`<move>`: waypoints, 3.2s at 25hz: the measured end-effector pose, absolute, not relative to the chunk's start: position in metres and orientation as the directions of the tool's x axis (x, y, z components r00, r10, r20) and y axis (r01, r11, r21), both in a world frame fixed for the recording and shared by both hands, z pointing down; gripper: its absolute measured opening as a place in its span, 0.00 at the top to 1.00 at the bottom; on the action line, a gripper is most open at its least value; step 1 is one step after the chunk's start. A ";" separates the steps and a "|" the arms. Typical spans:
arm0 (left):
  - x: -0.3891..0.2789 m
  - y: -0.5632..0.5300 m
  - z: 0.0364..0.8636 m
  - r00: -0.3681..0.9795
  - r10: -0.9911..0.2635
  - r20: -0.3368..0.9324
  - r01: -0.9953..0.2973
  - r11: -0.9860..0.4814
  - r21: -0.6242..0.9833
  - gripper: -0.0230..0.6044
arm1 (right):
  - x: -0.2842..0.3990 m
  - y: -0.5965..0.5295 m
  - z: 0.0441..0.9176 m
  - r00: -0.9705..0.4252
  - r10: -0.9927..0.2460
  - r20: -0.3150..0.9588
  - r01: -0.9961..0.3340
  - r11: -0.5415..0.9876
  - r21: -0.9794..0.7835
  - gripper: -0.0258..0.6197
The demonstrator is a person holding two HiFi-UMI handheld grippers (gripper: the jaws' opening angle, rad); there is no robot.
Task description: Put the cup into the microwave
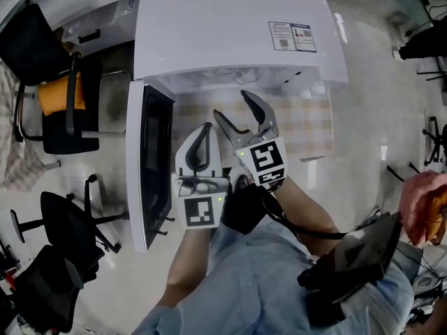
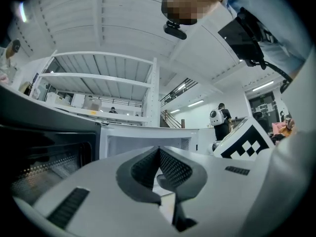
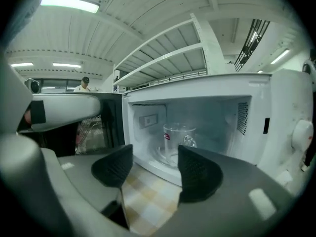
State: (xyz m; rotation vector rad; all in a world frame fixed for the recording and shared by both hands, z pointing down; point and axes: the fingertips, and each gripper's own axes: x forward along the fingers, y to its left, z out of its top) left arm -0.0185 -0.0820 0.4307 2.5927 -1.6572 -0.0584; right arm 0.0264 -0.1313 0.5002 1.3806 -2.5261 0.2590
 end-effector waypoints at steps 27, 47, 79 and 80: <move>-0.023 -0.118 0.431 0.454 -0.890 0.036 -0.888 -0.448 0.105 0.95 | 0.027 -0.194 0.525 -0.429 -0.815 0.389 -0.889 0.458 -0.019 0.94; 0.002 -0.014 0.313 0.359 -0.933 0.005 -0.929 -0.357 0.101 0.95 | 0.058 -0.031 0.341 -0.499 -0.838 0.220 -0.866 0.493 -0.085 0.96; 0.013 -0.002 0.264 0.352 -0.935 -0.042 -0.936 -0.353 0.016 0.95 | 0.075 -0.013 0.285 -0.471 -0.877 0.097 -0.882 0.468 -0.052 0.96; 0.013 -0.002 0.264 0.351 -0.935 -0.043 -0.936 -0.352 0.017 0.95 | 0.074 -0.013 0.285 -0.472 -0.876 0.097 -0.882 0.469 -0.052 0.96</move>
